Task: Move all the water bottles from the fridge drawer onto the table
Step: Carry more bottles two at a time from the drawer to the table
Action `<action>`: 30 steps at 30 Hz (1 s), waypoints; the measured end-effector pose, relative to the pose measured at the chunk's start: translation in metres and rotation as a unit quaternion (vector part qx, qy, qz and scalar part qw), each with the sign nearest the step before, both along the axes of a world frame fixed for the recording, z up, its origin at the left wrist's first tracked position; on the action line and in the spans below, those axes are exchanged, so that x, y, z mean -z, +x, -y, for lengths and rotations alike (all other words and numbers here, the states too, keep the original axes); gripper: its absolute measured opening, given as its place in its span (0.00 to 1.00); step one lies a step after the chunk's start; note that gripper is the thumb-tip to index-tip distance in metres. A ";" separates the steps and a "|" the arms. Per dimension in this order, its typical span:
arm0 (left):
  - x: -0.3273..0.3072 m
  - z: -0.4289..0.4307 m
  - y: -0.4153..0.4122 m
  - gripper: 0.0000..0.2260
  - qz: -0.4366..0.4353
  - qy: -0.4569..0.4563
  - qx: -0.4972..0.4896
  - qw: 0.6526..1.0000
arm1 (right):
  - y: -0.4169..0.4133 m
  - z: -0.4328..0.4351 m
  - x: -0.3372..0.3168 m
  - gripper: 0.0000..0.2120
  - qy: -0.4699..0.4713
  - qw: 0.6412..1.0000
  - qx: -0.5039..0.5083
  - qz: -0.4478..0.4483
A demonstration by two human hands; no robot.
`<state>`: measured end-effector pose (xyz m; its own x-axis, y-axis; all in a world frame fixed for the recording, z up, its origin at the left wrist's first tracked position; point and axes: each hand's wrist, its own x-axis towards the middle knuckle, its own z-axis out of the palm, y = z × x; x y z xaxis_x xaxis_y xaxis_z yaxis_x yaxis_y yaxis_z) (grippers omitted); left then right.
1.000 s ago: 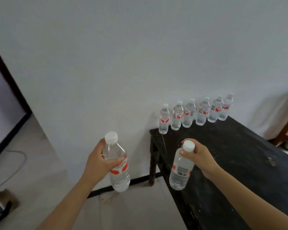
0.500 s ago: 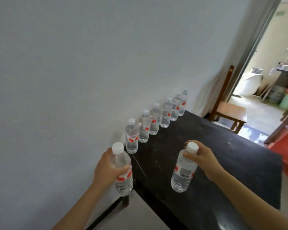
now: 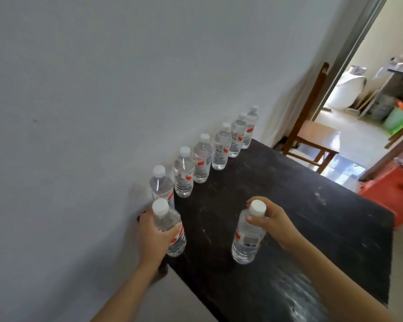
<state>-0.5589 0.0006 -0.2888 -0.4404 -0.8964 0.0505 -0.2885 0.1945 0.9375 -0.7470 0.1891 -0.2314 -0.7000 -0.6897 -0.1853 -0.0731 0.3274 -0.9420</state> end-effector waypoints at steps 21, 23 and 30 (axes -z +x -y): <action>0.030 0.002 -0.052 0.25 0.025 0.047 -0.008 0.999 | -0.091 0.156 0.025 0.18 0.005 0.958 -0.285 -0.040; 0.028 0.004 -0.053 0.26 0.027 0.047 -0.011 0.998 | -0.093 0.160 0.030 0.17 0.002 0.957 -0.289 -0.037; 0.032 0.012 -0.057 0.24 0.049 0.045 -0.013 0.998 | -0.098 0.162 0.043 0.18 0.008 0.958 -0.285 -0.017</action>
